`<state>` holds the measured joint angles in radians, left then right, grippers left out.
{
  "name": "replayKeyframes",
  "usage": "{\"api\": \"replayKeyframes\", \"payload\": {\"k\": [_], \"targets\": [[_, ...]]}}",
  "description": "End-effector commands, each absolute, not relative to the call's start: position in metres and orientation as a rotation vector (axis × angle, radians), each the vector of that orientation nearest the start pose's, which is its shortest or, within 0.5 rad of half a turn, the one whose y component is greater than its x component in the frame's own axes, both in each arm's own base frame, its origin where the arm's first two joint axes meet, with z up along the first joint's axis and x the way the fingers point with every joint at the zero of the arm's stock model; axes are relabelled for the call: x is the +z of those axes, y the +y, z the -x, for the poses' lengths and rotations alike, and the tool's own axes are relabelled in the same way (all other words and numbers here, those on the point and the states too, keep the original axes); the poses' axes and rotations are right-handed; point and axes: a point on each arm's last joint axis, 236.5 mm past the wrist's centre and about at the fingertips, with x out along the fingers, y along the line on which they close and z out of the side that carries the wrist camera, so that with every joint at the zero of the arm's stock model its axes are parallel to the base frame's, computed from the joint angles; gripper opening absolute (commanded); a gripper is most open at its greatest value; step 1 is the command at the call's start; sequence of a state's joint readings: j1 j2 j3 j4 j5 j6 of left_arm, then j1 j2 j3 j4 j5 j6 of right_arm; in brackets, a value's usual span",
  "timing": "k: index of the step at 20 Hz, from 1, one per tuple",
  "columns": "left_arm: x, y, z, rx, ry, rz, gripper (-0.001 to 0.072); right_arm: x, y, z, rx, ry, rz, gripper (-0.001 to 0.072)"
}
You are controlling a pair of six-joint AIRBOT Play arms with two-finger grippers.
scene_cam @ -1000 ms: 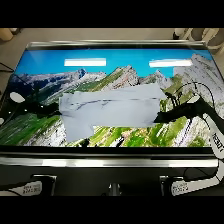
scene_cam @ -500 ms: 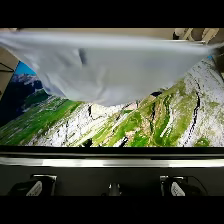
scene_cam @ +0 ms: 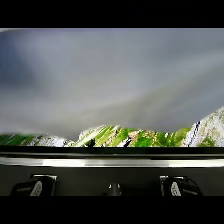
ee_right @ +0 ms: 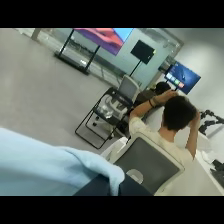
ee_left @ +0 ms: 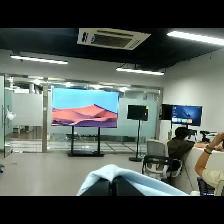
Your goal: Fold the shirts.
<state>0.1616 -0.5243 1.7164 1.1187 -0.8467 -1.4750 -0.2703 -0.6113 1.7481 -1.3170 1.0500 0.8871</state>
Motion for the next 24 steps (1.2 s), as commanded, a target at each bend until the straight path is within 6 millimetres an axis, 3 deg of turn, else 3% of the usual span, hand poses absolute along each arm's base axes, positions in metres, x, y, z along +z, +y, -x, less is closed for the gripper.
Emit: {"api": "replayKeyframes", "payload": {"k": [1,3,5,7,11,13,15,17,19,22,24], "targets": [[0.557,-0.045,-0.162,-0.165,-0.313,0.092,0.0026,0.494,-0.01,-0.218,-0.063,0.005,0.551,0.0019],[0.539,-0.043,-0.183,-0.165,-0.234,0.095,0.0026,0.457,-0.014,-0.244,-0.01,0.156,0.51,0.0019],[0.485,-0.035,-0.228,-0.146,-0.017,0.093,0.0026,0.398,-0.02,-0.278,0.076,0.387,0.465,0.0019],[0.408,-0.026,-0.281,-0.134,0.243,0.117,0.0026,0.329,-0.027,-0.319,0.175,0.624,0.403,0.0018],[0.227,-0.01,-0.373,-0.109,0.677,0.23,0.0026,0.171,-0.039,-0.404,0.319,1.017,0.327,0.0017],[0.144,-0.008,-0.405,-0.093,0.817,0.267,0.0026,0.104,-0.028,-0.451,0.355,1.087,0.374,0.0017],[0.085,-0.012,-0.434,-0.104,0.903,0.253,0.0026,0.056,-0.015,-0.498,0.35,1.066,0.417,0.0018],[0.051,-0.019,-0.466,-0.108,0.935,0.254,0.0026,0.029,-0.01,-0.537,0.276,1.004,0.331,0.0018],[0.039,-0.026,-0.502,-0.109,0.888,0.246,0.0026,0.023,-0.011,-0.565,0.221,0.917,0.27,0.0018],[0.045,-0.034,-0.558,-0.107,0.764,0.23,0.0026,0.043,-0.023,-0.601,0.147,0.746,0.299,0.0018],[0.051,-0.035,-0.583,-0.103,0.712,0.229,0.0026,0.055,-0.026,-0.613,0.124,0.676,0.308,0.0018]]}}
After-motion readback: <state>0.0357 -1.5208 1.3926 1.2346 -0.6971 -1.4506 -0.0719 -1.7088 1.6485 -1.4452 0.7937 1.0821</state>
